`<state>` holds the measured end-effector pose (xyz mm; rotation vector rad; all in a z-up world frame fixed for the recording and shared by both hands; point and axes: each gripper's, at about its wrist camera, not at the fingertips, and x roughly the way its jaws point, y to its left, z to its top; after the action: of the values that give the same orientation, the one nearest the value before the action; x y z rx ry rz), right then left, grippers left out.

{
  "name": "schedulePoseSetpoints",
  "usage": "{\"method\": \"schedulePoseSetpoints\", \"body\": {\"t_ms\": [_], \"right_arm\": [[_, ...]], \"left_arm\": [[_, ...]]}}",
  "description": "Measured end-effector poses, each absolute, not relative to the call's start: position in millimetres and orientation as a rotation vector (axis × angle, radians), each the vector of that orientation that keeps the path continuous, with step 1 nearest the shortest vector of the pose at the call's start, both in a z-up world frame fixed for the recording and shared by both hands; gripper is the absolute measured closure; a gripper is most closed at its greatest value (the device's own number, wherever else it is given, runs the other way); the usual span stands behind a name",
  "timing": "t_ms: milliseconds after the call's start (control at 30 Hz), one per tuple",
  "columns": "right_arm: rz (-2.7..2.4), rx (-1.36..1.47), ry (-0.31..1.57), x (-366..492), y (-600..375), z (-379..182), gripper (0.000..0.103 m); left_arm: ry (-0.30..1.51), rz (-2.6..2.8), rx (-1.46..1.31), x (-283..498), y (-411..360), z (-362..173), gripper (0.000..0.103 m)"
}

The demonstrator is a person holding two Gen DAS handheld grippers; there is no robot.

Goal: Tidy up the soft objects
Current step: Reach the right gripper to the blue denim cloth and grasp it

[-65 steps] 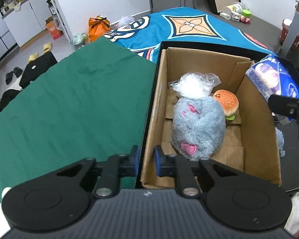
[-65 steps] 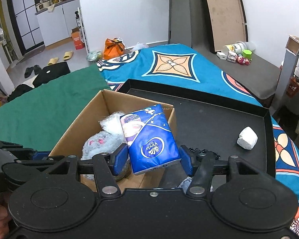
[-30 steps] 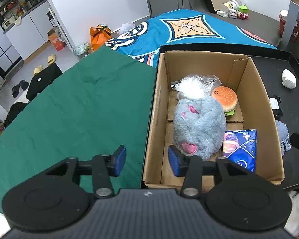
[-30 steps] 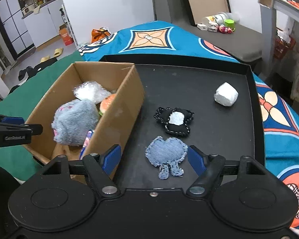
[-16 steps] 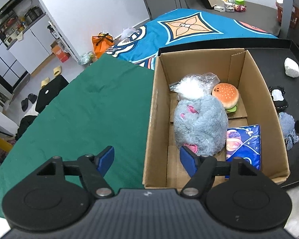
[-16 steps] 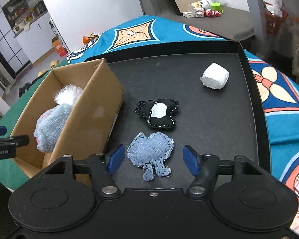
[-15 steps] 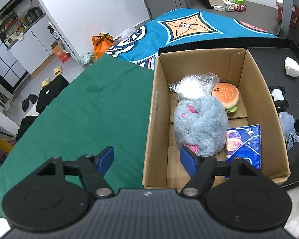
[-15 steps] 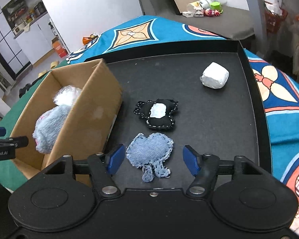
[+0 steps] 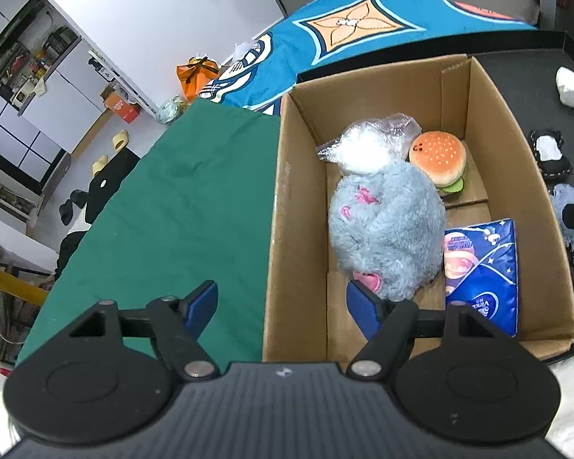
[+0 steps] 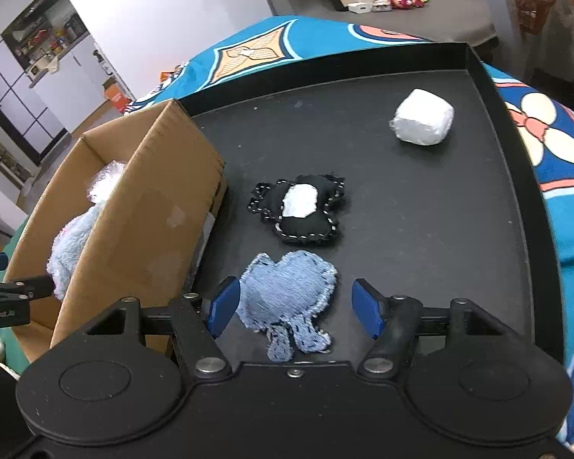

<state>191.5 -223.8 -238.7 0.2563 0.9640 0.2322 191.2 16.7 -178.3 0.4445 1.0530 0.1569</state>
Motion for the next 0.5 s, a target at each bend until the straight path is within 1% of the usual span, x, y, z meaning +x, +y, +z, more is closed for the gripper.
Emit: {"method": "schedulePoseSetpoints", "body": {"t_ms": [200, 233, 333, 400, 467, 500], "right_arm": [[0.262, 0.206, 0.959, 194, -218, -243, 0.038], [0.274, 0.203, 0.96, 194, -218, -244, 0.04], [0.272, 0.155, 0.949, 193, -216, -244, 0.054], [0.272, 0.126, 0.942, 192, -216, -245, 0.057], [0.269, 0.122, 0.941, 192, -217, -245, 0.064], [0.266, 0.12, 0.94, 192, -218, -244, 0.066]], "left_arm": [[1.077, 0.168, 0.485, 196, 11, -183, 0.03], [1.079, 0.17, 0.491, 197, 9, -184, 0.03], [1.084, 0.176, 0.509, 198, 6, -186, 0.03], [1.086, 0.181, 0.522, 199, 4, -187, 0.03], [1.086, 0.184, 0.534, 199, 2, -187, 0.03], [1.086, 0.185, 0.537, 200, 1, -187, 0.03]]}}
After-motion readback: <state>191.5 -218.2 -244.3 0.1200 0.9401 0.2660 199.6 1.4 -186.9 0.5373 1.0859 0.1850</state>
